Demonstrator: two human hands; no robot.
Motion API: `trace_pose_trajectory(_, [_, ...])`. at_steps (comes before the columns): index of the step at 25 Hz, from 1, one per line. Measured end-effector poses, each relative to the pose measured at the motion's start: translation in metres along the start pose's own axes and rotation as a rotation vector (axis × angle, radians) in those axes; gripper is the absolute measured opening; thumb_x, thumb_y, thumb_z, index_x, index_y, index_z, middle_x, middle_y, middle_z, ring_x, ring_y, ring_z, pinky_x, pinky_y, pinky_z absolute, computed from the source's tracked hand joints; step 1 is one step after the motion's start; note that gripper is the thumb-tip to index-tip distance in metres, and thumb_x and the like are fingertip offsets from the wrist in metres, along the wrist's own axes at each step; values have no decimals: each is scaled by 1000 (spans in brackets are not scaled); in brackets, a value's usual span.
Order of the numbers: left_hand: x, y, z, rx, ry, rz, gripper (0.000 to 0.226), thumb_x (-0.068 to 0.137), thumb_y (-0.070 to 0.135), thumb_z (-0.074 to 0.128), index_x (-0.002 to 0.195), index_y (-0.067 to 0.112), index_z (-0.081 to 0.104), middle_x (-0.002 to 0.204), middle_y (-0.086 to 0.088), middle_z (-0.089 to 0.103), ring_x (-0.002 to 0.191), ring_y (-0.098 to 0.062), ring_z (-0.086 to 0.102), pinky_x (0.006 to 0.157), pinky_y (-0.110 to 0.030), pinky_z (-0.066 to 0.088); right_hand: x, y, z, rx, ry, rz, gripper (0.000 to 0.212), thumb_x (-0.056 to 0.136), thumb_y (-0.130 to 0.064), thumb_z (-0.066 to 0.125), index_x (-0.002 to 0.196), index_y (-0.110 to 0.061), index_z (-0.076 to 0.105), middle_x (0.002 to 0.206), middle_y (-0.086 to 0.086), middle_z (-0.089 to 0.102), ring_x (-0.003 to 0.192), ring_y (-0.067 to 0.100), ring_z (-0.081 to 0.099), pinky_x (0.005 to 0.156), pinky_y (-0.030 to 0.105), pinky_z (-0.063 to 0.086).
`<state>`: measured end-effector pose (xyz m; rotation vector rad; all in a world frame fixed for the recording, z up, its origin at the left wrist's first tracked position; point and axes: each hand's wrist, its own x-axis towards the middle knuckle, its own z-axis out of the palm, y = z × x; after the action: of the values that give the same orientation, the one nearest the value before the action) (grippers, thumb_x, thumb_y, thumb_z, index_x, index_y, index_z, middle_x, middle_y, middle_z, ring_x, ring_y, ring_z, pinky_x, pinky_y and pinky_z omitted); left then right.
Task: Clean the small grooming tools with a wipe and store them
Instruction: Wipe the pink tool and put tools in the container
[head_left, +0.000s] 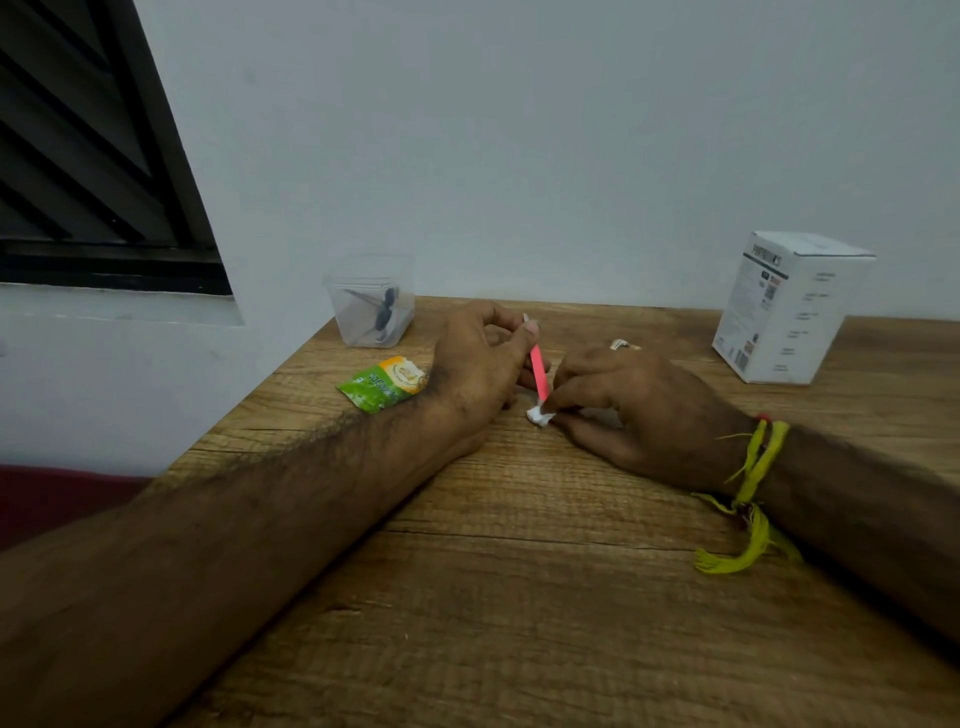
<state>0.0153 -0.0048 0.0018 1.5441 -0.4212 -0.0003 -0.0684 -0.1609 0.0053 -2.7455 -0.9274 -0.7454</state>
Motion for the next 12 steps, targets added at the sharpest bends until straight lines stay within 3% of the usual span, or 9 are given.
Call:
trace_pose_trajectory(6, [3,-4,-2,18,23,3,10,97,18,63,94,9,59,80,-17,74,55,-19,67,39,-20,39,2,-6,-2,69,-39,43,30,93,-35,54,100,-17,76,91,-5,69,82,10,63,71,35,52])
trace_pose_trajectory(8, [3,-6,0,7,25,-11,10,97,17,63,96,8,59,79,-17,74,54,-18,66,39,-20,40,2,-5,-2,123,-43,79,22,92,-31,60,97,-18,77,87,-7,68,78,8,61,70,35,51])
trace_pose_trajectory(12, [-2,-6,0,13,-9,-15,15,94,13,67,104,4,62,74,-11,73,56,-17,67,44,-21,47,1,-5,1,105,-8,100,16,91,-27,63,96,-18,76,91,-12,65,78,0,54,72,23,46])
